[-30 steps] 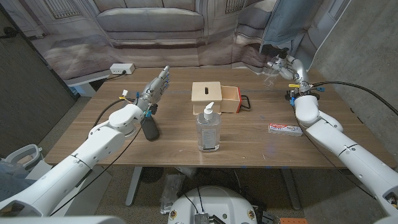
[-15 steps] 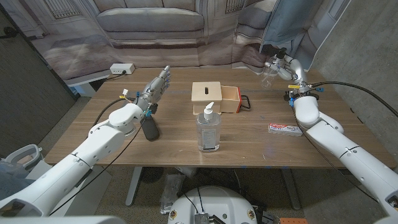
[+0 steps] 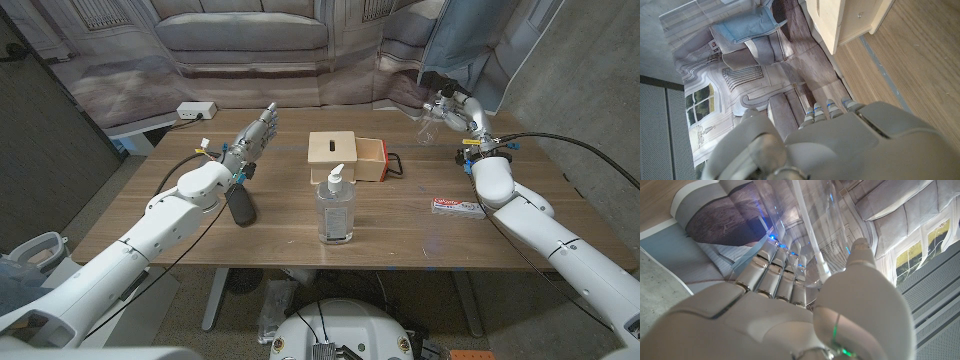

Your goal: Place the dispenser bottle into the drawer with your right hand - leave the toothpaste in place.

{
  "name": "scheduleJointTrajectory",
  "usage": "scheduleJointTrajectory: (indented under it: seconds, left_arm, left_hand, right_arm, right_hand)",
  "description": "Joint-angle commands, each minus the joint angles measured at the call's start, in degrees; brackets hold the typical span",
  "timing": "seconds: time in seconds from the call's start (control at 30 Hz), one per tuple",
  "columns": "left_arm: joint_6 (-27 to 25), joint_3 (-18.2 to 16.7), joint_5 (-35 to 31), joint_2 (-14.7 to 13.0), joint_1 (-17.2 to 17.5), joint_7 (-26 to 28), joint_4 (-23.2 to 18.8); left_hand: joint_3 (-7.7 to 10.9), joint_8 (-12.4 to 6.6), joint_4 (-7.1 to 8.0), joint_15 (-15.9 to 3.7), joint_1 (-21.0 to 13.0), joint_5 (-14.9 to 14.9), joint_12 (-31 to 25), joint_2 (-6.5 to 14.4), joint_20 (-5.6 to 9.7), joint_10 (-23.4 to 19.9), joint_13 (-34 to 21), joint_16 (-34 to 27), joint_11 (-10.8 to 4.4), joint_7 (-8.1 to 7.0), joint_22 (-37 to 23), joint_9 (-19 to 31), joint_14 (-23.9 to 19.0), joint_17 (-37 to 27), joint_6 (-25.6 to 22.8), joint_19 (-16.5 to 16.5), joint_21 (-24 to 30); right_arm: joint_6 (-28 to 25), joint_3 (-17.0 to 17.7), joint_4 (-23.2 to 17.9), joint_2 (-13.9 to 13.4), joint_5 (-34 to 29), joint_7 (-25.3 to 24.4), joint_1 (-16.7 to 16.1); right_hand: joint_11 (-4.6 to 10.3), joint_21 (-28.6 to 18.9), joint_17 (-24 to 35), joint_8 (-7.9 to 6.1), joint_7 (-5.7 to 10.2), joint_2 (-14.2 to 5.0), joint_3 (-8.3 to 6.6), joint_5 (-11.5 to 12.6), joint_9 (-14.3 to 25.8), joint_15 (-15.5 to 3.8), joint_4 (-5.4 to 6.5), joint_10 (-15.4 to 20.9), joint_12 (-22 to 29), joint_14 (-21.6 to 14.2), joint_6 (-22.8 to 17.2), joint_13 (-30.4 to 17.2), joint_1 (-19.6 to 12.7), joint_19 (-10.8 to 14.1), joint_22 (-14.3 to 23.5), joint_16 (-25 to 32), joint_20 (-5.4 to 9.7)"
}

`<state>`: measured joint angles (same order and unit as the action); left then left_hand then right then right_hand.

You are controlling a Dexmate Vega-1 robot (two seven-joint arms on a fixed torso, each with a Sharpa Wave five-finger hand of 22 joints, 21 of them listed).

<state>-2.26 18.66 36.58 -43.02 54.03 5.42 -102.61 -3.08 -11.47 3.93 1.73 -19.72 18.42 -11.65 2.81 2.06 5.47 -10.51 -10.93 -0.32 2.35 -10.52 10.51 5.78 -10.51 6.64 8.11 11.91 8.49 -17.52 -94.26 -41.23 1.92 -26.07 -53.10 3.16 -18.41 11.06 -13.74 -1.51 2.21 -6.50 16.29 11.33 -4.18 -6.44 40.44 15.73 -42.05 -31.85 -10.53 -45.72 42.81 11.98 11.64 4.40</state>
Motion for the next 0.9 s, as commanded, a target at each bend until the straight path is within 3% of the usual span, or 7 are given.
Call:
scheduleJointTrajectory:
  seconds: [0.03,0.9]
  left_arm:
    - [-0.28,-0.29,-0.23,-0.52,0.81,0.61,-1.62]
    - [-0.05,-0.61,-0.25,-0.87,1.69,0.75,-1.92]
  left_hand:
    - [-0.35,0.14,0.33,-0.12,-0.43,-0.06,0.07,0.42,0.75,0.04,-0.2,0.02,-0.14,0.01,-0.1,0.26,0.19,-0.17,0.02,-0.31,0.14]
    - [-0.62,0.16,0.35,-0.01,-0.55,-0.09,0.1,0.54,0.64,0.08,-0.21,0.03,0.02,-0.03,-0.1,0.26,0.15,-0.18,0.06,-0.33,0.12]
  right_arm:
    - [1.2,-0.24,-0.63,-0.07,0.03,1.51,0.11]
    - [2.93,-1.73,-0.06,1.98,-0.15,3.06,1.89]
  right_hand:
    - [0.3,0.04,0.18,0.14,4.47,-6.86,0.08,-0.16,0.15,-5.45,0.28,0.86,-0.18,0.07,-4.72,-0.25,-5.7,-0.07,0.09,-0.07,5.48]
    - [0.41,-0.08,0.31,0.46,4.47,-7.69,0.13,-0.68,0.21,-5.46,0.52,1.18,-0.57,-0.26,-5.1,-0.29,-5.76,0.08,0.14,0.11,5.55]
